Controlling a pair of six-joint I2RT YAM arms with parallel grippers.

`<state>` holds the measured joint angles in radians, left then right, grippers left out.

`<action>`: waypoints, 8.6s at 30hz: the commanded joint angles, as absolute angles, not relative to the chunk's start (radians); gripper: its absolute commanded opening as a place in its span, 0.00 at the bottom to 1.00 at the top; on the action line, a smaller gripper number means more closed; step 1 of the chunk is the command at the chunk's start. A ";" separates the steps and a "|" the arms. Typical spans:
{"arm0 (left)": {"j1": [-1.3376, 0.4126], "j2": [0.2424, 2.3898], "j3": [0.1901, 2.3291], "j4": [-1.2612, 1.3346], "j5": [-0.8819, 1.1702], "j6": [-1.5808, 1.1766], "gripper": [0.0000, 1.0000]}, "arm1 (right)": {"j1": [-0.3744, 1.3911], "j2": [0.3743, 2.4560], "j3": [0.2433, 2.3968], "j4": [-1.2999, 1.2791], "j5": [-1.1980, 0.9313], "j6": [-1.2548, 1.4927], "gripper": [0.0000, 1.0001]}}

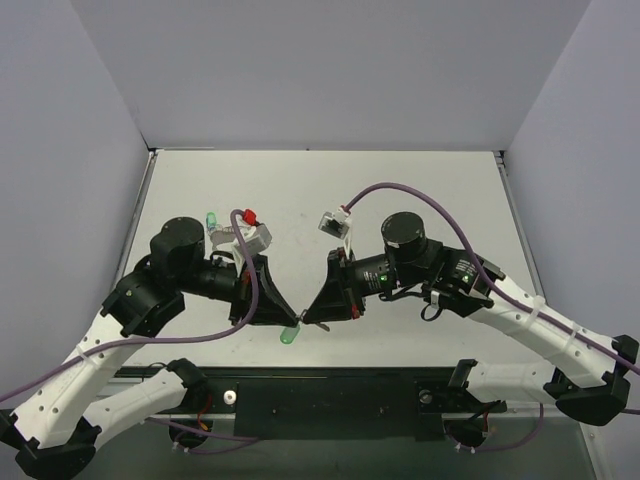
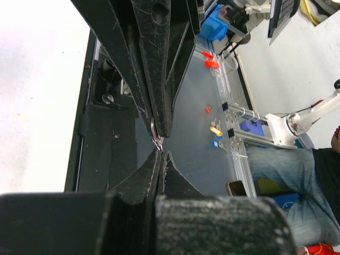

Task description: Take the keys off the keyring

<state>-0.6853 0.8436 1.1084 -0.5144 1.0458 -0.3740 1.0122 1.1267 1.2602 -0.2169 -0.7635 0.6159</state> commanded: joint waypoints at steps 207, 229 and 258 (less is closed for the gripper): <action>-0.790 0.308 0.752 0.081 0.295 -0.738 0.50 | 1.037 1.210 1.112 0.592 -0.750 1.080 0.00; -0.790 0.245 0.701 0.038 0.247 -0.805 0.46 | 1.061 1.226 1.158 0.571 -0.724 1.072 0.00; -0.790 0.302 0.707 0.084 0.311 -0.792 0.00 | 1.071 1.230 1.160 0.520 -0.733 1.035 0.00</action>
<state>-0.7860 0.2764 0.6903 0.0708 0.2893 -0.8249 1.0637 1.2304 1.1206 0.4953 -0.7212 1.0664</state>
